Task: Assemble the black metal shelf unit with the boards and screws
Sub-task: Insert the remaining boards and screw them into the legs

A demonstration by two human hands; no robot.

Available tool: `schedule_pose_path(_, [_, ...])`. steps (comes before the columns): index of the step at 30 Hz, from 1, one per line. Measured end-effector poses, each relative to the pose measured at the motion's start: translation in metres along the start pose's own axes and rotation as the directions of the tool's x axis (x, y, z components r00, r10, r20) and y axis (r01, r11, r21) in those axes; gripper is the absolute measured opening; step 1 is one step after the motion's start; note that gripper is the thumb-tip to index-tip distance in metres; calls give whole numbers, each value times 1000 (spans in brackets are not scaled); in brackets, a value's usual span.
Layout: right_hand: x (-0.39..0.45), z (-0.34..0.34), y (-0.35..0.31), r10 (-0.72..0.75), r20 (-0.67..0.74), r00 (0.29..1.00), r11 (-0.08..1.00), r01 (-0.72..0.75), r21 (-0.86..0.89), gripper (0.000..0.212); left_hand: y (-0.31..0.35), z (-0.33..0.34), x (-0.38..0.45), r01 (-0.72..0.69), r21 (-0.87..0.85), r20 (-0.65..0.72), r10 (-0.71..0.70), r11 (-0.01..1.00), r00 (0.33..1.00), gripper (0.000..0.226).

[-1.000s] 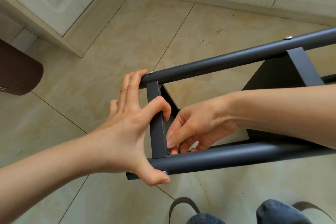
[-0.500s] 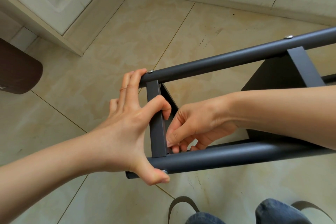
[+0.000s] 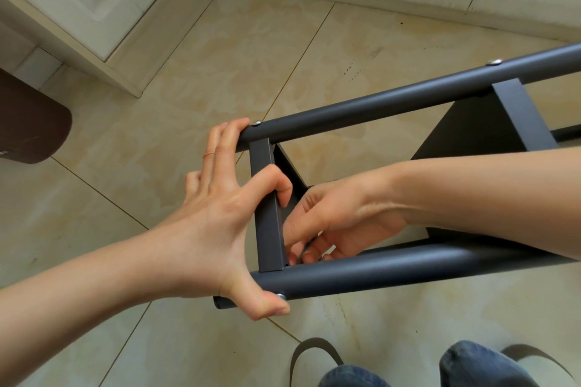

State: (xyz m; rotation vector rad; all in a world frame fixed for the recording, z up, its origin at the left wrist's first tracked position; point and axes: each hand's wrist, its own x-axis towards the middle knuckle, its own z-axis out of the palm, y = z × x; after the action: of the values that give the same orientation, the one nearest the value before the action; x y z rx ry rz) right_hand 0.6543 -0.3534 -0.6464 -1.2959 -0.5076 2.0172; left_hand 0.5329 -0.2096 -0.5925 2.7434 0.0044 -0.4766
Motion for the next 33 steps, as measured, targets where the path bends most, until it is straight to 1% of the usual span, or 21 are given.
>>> schedule_pose_path(2, [-3,-4,-2,10,19,1000,1000,-10,5,16,0,0,0,4,-2,1,-4,1000,1000,87])
schedule_pose_path(7, [-3,-5,-3,51,31,998,997,-49,-58,16,0,0,0,11,0,4,-11,1000,1000,87])
schedule_pose_path(10, [2,-1,-1,73,10,997,991,-72,-111,26,0,0,0,11,-14,9,-11,1000,1000,87])
schedule_pose_path(12, [6,2,1,72,-7,997,992,-72,-103,36,0,0,0,7,-25,5,-7,1000,1000,87])
schedule_pose_path(17, [5,5,0,8,8,1000,998,-7,-65,25,0,0,0,11,-31,5,-10,999,1000,87])
schedule_pose_path(21, [-2,-1,-3,37,9,999,997,-37,-66,15,1,-1,0,21,-22,14,-20,1000,1000,88])
schedule_pose_path(23, [-2,-3,-3,54,10,998,994,-53,-92,16,1,-1,-1,33,-27,15,-32,999,999,88])
schedule_pose_path(26, [3,-1,0,70,-17,997,990,-71,-123,26,0,1,-1,37,-46,17,-36,998,999,88])
schedule_pose_path(27, [5,1,0,62,-18,998,991,-64,-122,27,0,1,-1,35,-50,18,-34,998,999,87])
schedule_pose_path(30, [7,4,2,-10,-20,1000,990,7,-142,15,-1,1,-1,21,-48,19,-20,999,1000,86])
schedule_pose_path(33, [5,3,1,-44,-10,999,991,42,-128,19,-1,1,0,14,-40,16,-13,999,1000,86])
